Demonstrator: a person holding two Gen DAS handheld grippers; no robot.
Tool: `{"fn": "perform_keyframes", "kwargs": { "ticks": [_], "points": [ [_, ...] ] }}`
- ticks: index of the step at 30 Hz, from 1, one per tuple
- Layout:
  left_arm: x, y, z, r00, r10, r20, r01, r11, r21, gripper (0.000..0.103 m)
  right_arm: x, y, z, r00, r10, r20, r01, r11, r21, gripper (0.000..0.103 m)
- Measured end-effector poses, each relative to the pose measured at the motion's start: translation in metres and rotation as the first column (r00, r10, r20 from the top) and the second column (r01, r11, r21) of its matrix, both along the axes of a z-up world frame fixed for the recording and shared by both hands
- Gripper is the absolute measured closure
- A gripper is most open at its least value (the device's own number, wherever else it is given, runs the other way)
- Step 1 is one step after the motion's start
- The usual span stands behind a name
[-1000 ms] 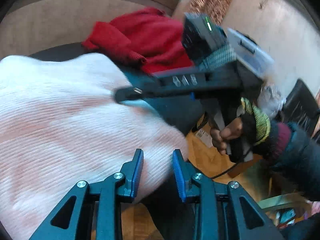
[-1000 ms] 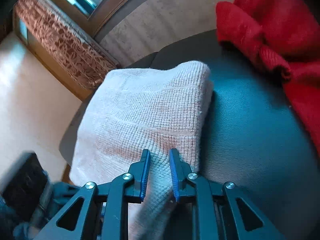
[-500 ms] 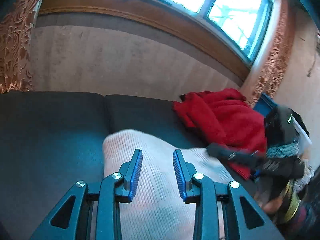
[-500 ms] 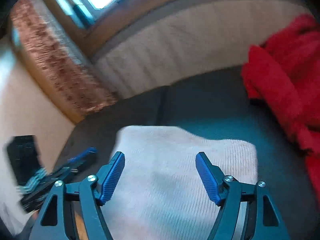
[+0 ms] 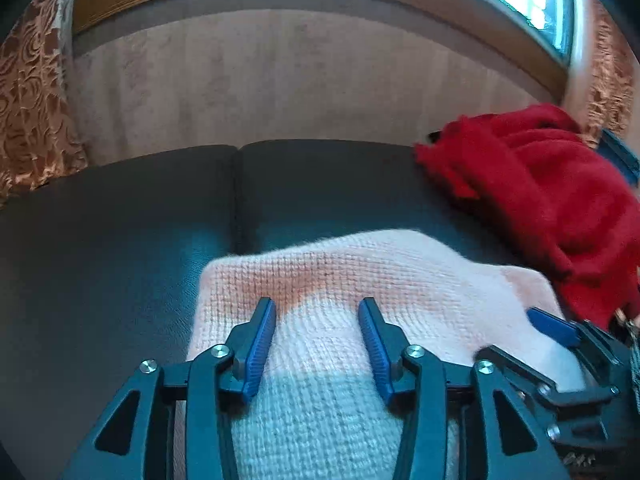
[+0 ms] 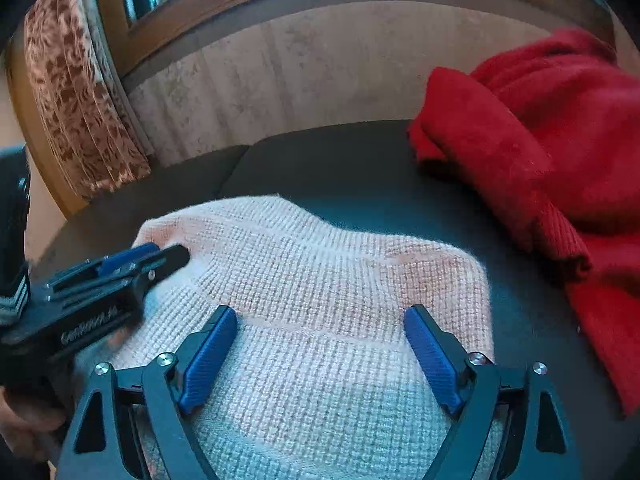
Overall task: Fold clothes
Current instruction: 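Press the folded sweater flat with both open grippers, then grasp the rolled sweater end with the left gripper and lift it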
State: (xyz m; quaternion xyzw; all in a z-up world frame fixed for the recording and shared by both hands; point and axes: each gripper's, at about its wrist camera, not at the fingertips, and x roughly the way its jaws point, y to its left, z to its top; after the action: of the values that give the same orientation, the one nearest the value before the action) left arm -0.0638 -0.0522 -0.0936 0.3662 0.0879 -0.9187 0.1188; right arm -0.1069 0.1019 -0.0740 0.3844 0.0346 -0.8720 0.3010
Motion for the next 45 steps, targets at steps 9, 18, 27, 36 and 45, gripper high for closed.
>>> {"fn": "perform_keyframes", "kwargs": {
  "ticks": [9,18,27,36,45],
  "points": [
    [0.010,-0.004,0.024,0.999,0.030,0.037,-0.029,0.999,-0.019,0.054,-0.014,-0.015,-0.002,0.999,0.033,0.014,-0.034,0.998,0.052,0.010],
    [0.094,0.009,0.038,0.998,0.050,-0.025,-0.050,0.999,0.000,0.054,0.000,-0.001,0.020,1.000,0.022,-0.013,-0.022,1.000,-0.006,0.002],
    [0.135,0.018,-0.016,0.999,0.044,-0.026,-0.045,0.999,-0.028,0.032,0.047,0.009,-0.002,0.997,0.065,-0.032,-0.062,0.995,0.084,0.000],
    [0.138,-0.013,-0.006,0.998,0.026,-0.050,-0.017,0.986,0.167,0.029,0.043,0.008,0.002,0.995,0.095,-0.015,-0.094,0.993,0.077,0.000],
    [0.131,-0.075,0.017,0.985,-0.122,-0.125,0.159,0.923,0.349,0.030,0.021,0.095,0.018,0.953,0.197,0.230,-0.138,0.959,-0.249,0.000]
  ]
}}
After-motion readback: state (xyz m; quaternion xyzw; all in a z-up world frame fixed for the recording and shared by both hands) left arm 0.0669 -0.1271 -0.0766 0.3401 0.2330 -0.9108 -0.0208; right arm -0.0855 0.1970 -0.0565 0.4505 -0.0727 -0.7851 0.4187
